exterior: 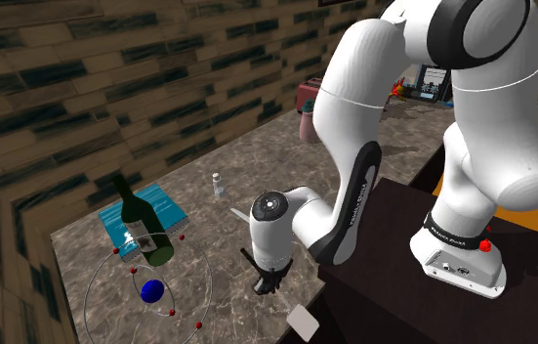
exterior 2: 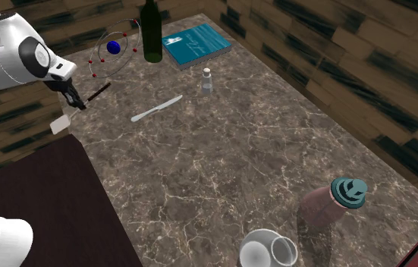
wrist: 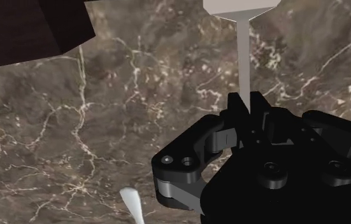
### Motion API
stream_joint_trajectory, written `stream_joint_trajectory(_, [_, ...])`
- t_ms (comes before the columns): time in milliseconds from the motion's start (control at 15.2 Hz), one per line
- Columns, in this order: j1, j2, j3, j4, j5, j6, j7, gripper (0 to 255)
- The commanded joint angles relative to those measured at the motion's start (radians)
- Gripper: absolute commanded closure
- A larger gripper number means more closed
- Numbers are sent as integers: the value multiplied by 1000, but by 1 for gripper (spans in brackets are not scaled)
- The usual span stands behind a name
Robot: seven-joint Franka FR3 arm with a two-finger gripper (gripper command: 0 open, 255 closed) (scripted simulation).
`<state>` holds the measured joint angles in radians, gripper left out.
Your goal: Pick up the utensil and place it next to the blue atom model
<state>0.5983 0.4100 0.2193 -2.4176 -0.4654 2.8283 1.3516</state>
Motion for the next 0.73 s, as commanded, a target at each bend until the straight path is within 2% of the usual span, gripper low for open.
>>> stream_joint_trajectory(0, [21, 34, -23, 12, -25, 22, 23, 255])
stream_joint_trajectory(132, [34, 56, -40, 20, -40, 38, 36, 255])
stream_joint_trajectory(594, [34, 56, -40, 20, -39, 38, 36, 255])
stream_joint_trajectory(660, [34, 56, -40, 20, -39, 38, 36, 0])
